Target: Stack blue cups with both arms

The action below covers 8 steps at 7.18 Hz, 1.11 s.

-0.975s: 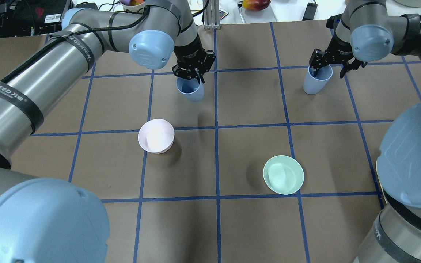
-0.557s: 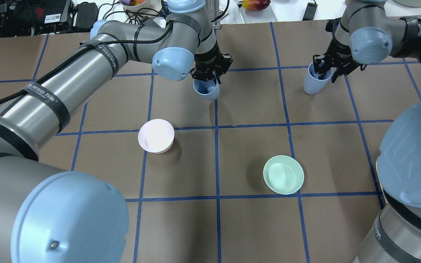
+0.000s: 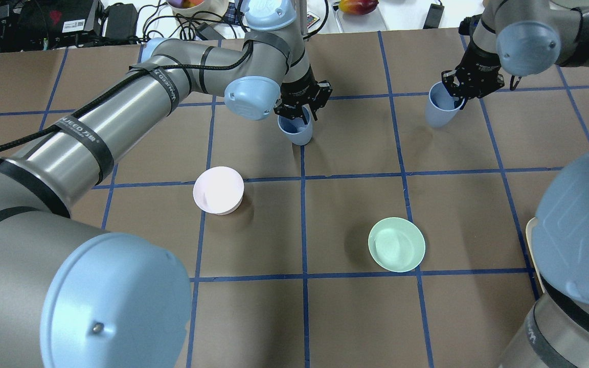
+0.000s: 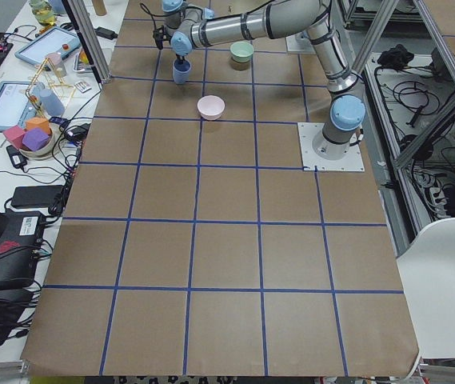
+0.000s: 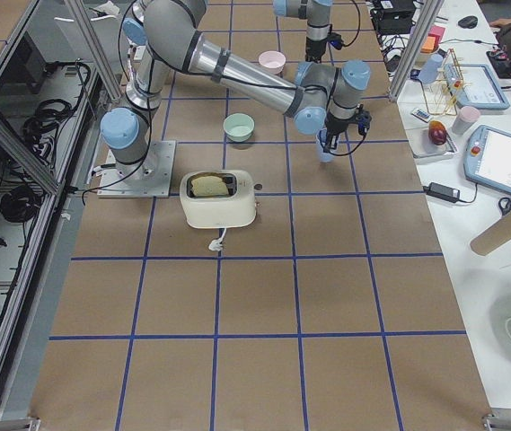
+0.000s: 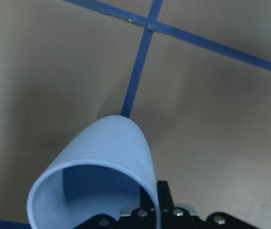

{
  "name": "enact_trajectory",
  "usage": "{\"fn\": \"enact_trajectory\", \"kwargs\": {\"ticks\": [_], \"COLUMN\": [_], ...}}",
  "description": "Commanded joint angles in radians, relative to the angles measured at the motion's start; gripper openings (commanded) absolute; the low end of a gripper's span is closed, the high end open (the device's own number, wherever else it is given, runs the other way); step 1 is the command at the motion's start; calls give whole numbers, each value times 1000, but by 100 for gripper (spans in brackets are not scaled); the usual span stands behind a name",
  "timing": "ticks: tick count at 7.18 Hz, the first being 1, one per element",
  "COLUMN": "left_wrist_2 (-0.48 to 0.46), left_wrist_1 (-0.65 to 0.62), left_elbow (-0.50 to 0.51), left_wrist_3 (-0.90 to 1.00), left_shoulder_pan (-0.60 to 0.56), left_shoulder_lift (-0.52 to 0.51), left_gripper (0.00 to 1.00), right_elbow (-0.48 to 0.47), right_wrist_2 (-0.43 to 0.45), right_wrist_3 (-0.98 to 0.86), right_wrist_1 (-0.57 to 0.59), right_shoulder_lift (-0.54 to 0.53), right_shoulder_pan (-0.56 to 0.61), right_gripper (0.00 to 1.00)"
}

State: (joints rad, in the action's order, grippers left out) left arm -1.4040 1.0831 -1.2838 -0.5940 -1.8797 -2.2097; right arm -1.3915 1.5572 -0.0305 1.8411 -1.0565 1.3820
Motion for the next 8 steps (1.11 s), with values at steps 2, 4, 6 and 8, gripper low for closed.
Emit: {"fn": "enact_trajectory", "kwargs": {"ticks": [2,4,6,8], "left_wrist_2": [-4,-33,-58,-151], "left_wrist_1": [221,451,578,467], "left_elbow": [104,45,-125,-315], "left_wrist_3": [102,338,491,543], "left_shoulder_pan": [72,227,247,284], "left_shoulder_lift": [129,282,492,634], "left_gripper": [100,100,97,97], "right_elbow": [126,157,157,158], "right_wrist_2": [-37,-43,-121,-123], "right_wrist_3": [106,290,462,596], "right_wrist_1": [-222,-232,-221,-171], "right_shoulder_lift": [-52,-72,-71,-62], "right_shoulder_pan": [61,203,276,369], "right_gripper": [0,0,0,0]}}
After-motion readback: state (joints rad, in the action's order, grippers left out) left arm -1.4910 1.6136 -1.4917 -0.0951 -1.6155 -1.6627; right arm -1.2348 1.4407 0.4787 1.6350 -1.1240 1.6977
